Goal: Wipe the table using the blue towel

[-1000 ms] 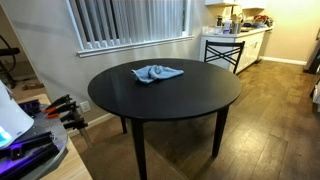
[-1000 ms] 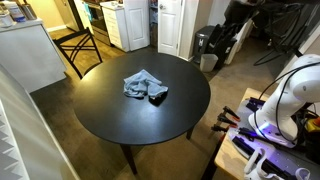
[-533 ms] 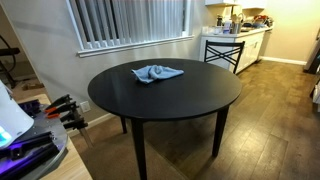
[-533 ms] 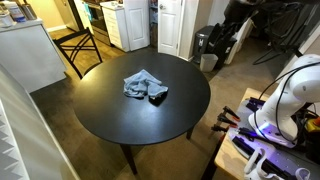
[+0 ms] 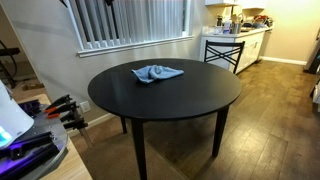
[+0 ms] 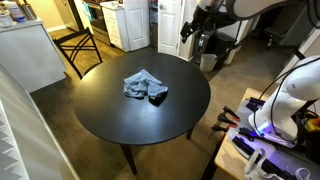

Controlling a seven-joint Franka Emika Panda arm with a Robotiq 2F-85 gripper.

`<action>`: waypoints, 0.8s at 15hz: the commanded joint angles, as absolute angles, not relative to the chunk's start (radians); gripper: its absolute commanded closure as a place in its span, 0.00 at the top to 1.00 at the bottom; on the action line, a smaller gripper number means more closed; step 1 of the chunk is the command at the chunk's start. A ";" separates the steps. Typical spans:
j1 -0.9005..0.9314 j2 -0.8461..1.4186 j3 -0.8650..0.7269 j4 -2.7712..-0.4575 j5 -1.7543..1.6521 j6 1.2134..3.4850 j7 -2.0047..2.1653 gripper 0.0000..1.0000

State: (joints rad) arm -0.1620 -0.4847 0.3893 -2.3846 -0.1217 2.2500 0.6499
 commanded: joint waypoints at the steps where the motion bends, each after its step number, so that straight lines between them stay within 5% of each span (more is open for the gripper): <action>1: -0.191 -0.257 0.376 -2.312 -0.243 2.359 0.773 1.00; 12: 0.005 0.017 0.216 -2.171 -0.417 2.386 0.892 1.00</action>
State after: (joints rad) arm -0.0627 0.0191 0.2850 -2.1712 -0.4214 2.3869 0.8961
